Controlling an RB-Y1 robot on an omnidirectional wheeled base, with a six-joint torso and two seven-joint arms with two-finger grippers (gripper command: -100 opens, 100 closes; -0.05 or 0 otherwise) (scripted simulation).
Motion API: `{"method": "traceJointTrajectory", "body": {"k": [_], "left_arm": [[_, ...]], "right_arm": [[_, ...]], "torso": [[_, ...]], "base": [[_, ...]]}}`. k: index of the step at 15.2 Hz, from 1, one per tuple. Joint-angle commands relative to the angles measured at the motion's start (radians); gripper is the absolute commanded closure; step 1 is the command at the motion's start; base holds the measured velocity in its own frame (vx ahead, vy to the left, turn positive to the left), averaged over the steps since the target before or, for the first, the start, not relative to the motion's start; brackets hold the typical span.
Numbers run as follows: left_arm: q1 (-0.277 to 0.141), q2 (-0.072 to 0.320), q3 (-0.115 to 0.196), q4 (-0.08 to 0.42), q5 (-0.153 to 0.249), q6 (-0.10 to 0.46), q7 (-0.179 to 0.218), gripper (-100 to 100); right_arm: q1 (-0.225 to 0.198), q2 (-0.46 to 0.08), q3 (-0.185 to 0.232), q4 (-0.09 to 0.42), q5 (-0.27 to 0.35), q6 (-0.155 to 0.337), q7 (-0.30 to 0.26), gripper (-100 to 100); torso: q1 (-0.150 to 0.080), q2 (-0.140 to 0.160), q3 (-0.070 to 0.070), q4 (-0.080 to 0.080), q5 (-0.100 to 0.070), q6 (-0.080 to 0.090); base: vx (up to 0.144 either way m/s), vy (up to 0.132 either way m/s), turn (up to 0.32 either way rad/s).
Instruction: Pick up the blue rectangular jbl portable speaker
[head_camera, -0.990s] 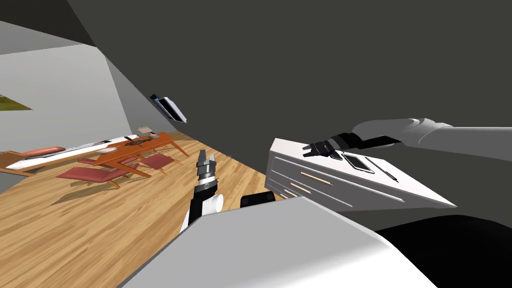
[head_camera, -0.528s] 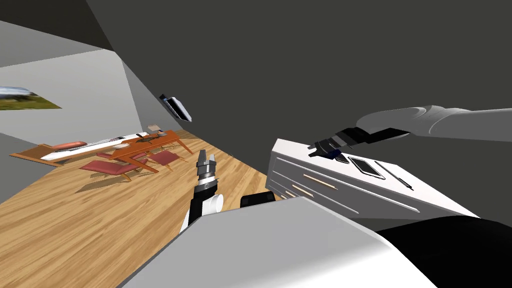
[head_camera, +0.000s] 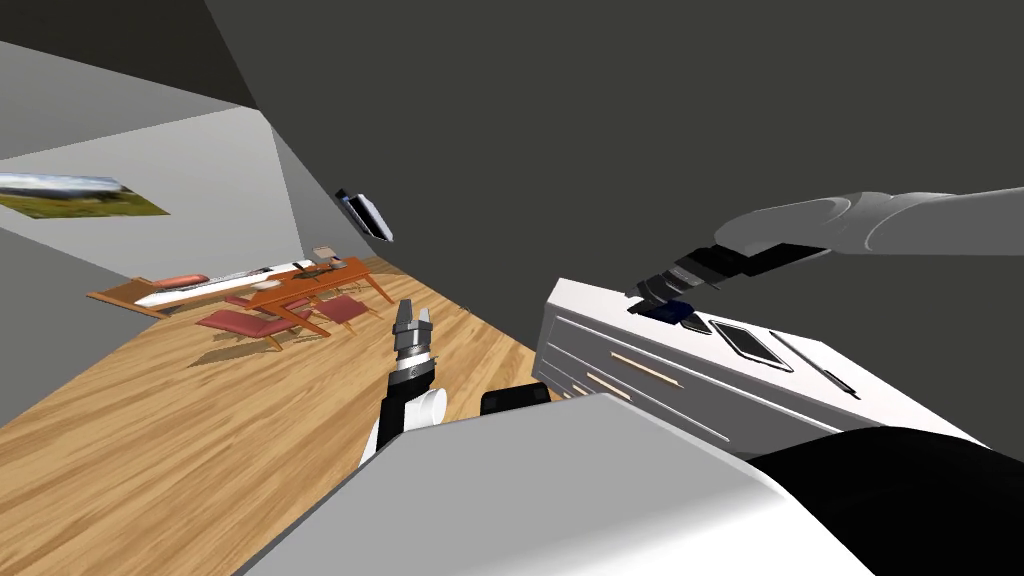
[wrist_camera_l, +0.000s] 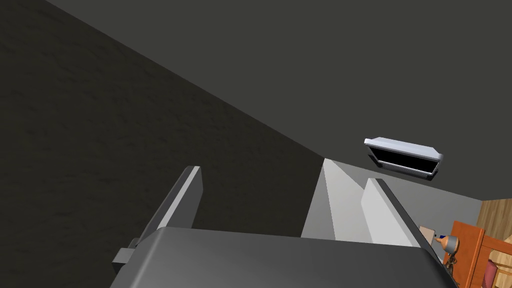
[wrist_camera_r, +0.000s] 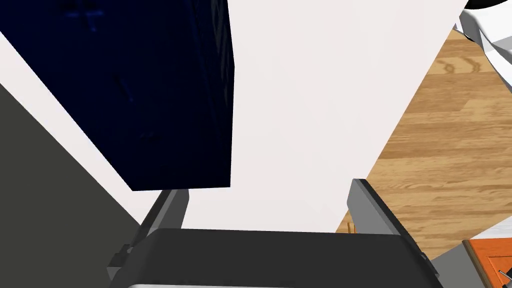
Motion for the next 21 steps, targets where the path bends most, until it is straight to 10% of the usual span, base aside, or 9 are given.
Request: {"method": "traceJointTrajectory", "body": {"k": [1, 12, 21], "left_arm": [[0.0, 0.0, 0.0, 0.0, 0.0, 0.0, 0.0, 0], [0.0, 0.0, 0.0, 0.0, 0.0, 0.0, 0.0, 0], [0.0, 0.0, 0.0, 0.0, 0.0, 0.0, 0.0, 0]], "right_arm": [[-0.006, -0.043, 0.02, 0.022, 0.028, -0.026, -0.02, -100], [0.039, -0.209, 0.065, 0.111, 0.14, -0.132, -0.098, -100], [0.052, -0.173, 0.096, 0.116, 0.129, -0.094, 0.059, -100]], "torso": [[0.0, 0.0, 0.0, 0.0, 0.0, 0.0], [-0.004, 0.004, 0.002, 0.001, -0.001, 0.0], [0.009, -0.009, -0.005, -0.002, 0.002, 0.001]], "base": [[-0.008, -0.025, 0.088], [-0.04, -0.048, 0.08], [0.097, 0.072, -0.171]]}}
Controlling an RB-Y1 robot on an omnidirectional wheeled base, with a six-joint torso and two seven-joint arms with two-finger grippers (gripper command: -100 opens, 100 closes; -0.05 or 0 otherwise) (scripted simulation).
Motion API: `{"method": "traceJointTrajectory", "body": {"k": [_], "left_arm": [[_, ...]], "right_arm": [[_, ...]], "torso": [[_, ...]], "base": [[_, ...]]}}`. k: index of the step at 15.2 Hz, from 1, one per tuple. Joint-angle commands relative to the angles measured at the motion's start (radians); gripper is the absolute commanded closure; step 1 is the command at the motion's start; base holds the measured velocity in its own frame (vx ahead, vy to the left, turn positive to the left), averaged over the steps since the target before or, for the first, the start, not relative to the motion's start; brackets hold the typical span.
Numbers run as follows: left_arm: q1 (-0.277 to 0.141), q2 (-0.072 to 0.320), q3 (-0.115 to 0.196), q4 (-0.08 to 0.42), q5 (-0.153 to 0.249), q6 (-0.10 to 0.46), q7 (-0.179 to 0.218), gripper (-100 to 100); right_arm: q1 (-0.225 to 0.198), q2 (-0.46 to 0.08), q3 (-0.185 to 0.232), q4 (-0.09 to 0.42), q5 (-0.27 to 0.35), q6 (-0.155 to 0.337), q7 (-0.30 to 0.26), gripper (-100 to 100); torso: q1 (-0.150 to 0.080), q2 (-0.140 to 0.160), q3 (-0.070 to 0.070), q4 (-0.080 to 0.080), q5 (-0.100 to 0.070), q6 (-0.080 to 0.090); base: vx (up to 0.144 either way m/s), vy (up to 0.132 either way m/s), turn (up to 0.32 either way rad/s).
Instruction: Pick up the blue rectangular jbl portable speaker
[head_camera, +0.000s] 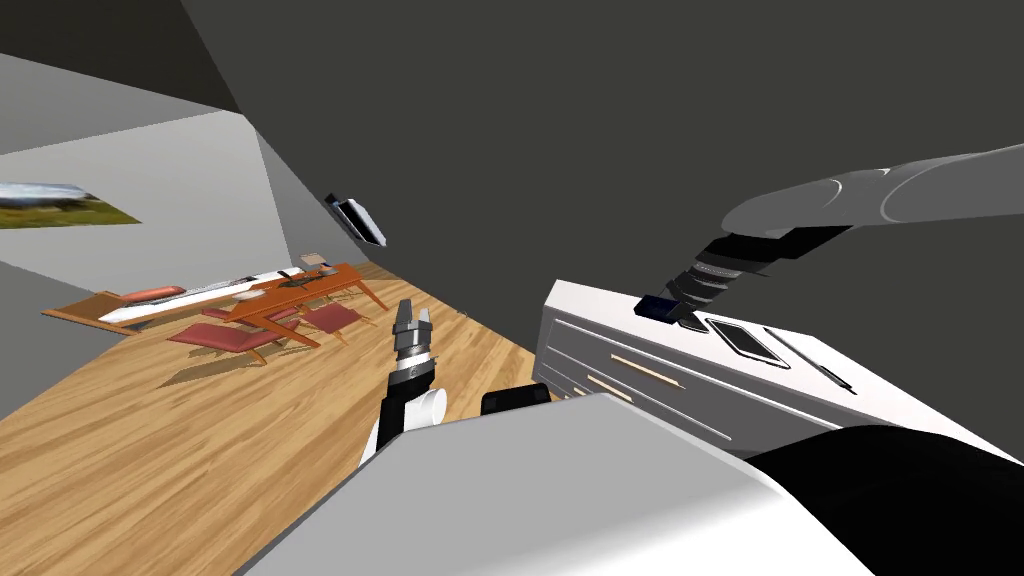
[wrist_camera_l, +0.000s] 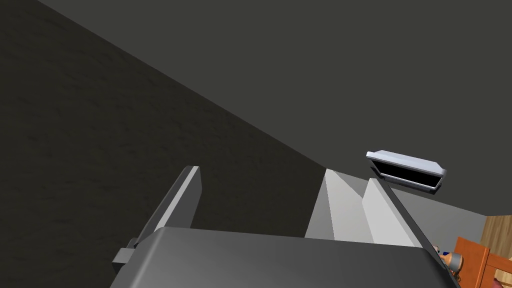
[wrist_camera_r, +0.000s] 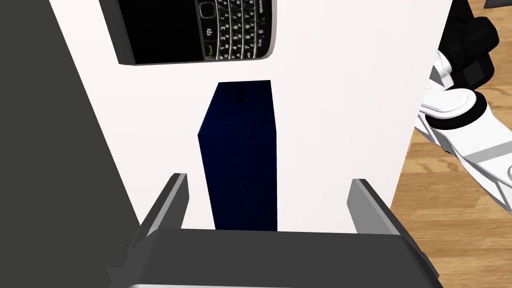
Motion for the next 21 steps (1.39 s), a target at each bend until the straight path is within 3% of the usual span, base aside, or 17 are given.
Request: {"method": "traceJointTrajectory", "body": {"k": [1, 5, 6, 7, 11, 14, 21], "left_arm": [[0.0, 0.0, 0.0, 0.0, 0.0, 0.0, 0.0, 0], [0.0, 0.0, 0.0, 0.0, 0.0, 0.0, 0.0, 0], [0.0, 0.0, 0.0, 0.0, 0.0, 0.0, 0.0, 0], [0.0, 0.0, 0.0, 0.0, 0.0, 0.0, 0.0, 0], [0.0, 0.0, 0.0, 0.0, 0.0, 0.0, 0.0, 0], [-0.001, 0.0, 0.0, 0.0, 0.0, 0.0, 0.0, 0], [-0.001, 0.0, 0.0, 0.0, 0.0, 0.0, 0.0, 0]], "right_arm": [[0.006, 0.003, 0.003, 0.006, -0.001, 0.002, 0.028, -100], [0.014, 0.014, 0.018, 0.012, -0.002, 0.014, 0.093, -100], [0.013, 0.011, 0.013, 0.011, -0.001, 0.011, 0.072, -100], [0.014, 0.011, 0.013, 0.012, -0.002, 0.012, 0.078, 100], [0.014, 0.011, 0.013, 0.012, -0.001, 0.012, 0.079, 100], [0.009, 0.007, 0.008, 0.008, -0.001, 0.006, 0.049, 100], [-0.009, -0.014, -0.022, -0.004, 0.0, -0.017, -0.08, 100]], "torso": [[0.0, 0.0, 0.0, 0.0, 0.0, 0.0], [-0.003, 0.003, 0.002, 0.001, -0.001, 0.0], [-0.004, 0.004, 0.002, 0.001, -0.001, 0.0], [-0.004, 0.005, 0.003, 0.001, -0.001, -0.001], [-0.007, 0.007, 0.004, 0.001, -0.002, 0.0], [-0.009, 0.007, 0.004, 0.001, -0.002, -0.002], [-0.015, 0.012, 0.007, 0.003, -0.003, -0.001]], "base": [[0.059, 0.071, -0.194], [0.052, 0.062, -0.166], [0.024, 0.041, -0.077], [0.008, 0.015, -0.006], [0.0, 0.0, 0.0], [-0.029, -0.04, 0.167], [-0.086, -0.092, 0.204]]}}
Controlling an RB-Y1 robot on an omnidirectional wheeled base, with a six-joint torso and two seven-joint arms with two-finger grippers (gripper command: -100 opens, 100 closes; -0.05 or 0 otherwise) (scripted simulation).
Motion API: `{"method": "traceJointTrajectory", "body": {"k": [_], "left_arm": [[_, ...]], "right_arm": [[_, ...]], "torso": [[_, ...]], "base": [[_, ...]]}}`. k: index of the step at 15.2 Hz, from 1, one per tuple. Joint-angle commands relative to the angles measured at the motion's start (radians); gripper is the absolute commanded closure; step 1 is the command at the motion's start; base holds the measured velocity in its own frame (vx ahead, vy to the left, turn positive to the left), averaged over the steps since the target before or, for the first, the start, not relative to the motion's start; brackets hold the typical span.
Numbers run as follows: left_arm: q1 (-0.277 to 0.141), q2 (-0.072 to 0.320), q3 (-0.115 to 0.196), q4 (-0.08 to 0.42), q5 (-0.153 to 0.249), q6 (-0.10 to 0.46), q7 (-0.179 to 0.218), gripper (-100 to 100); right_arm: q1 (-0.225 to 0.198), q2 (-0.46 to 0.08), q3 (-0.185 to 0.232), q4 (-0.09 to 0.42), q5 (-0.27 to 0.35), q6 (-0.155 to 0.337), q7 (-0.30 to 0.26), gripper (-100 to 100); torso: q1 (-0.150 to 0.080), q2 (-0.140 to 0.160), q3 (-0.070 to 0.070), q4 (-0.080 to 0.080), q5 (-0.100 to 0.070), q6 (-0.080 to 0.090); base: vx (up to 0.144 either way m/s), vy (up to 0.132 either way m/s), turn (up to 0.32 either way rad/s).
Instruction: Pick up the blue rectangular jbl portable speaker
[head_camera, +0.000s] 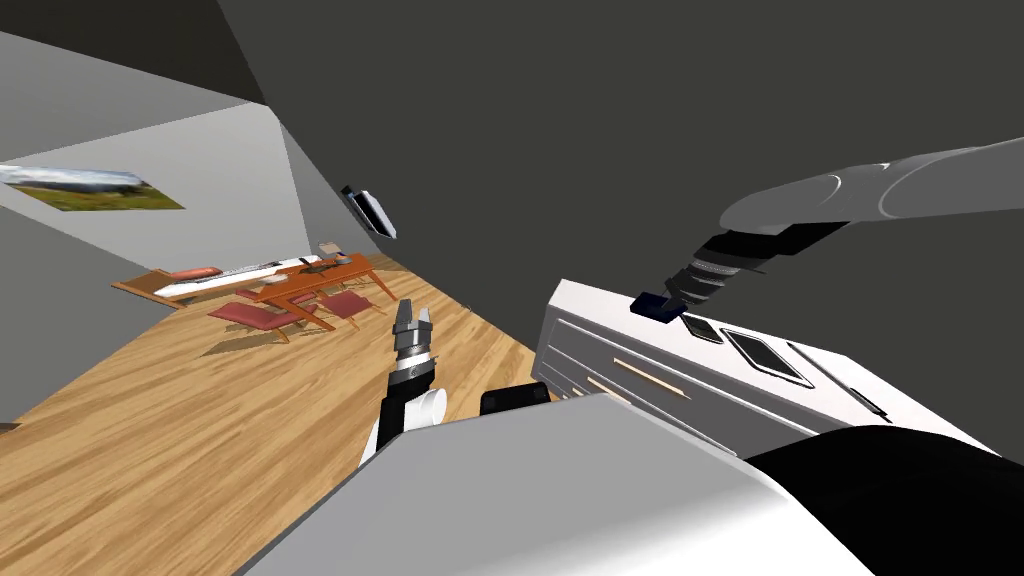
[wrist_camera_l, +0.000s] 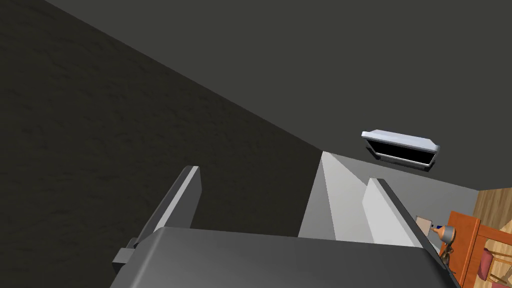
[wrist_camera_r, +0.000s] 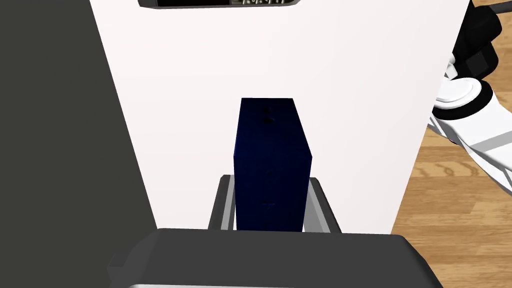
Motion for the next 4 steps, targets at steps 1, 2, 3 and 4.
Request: {"method": "traceJointTrajectory", "body": {"k": [1, 2, 3, 4], "left_arm": [[0.0, 0.0, 0.0, 0.0, 0.0, 0.0, 0.0, 0], [0.0, 0.0, 0.0, 0.0, 0.0, 0.0, 0.0, 0], [0.0, 0.0, 0.0, 0.0, 0.0, 0.0, 0.0, 0], [0.0, 0.0, 0.0, 0.0, 0.0, 0.0, 0.0, 0]], "right_arm": [[-0.009, -0.007, -0.007, -0.004, 0.001, -0.01, -0.048, 100], [-0.009, -0.007, -0.007, -0.004, 0.001, -0.01, -0.048, 100], [-0.012, -0.01, -0.012, -0.006, 0.001, -0.014, -0.07, 100], [-0.008, -0.008, -0.01, -0.003, 0.0, -0.011, -0.048, 100]], "torso": [[0.0, 0.0, 0.0, 0.0, 0.0, 0.0], [0.0, 0.001, 0.001, 0.0, 0.0, 0.0], [0.0, 0.002, 0.001, 0.001, 0.0, 0.0], [0.001, 0.003, 0.002, 0.001, 0.0, 0.0]], "base": [[-0.131, -0.098, 0.184], [-0.133, -0.084, 0.165], [-0.13, -0.069, 0.15], [-0.077, -0.044, 0.071]]}}
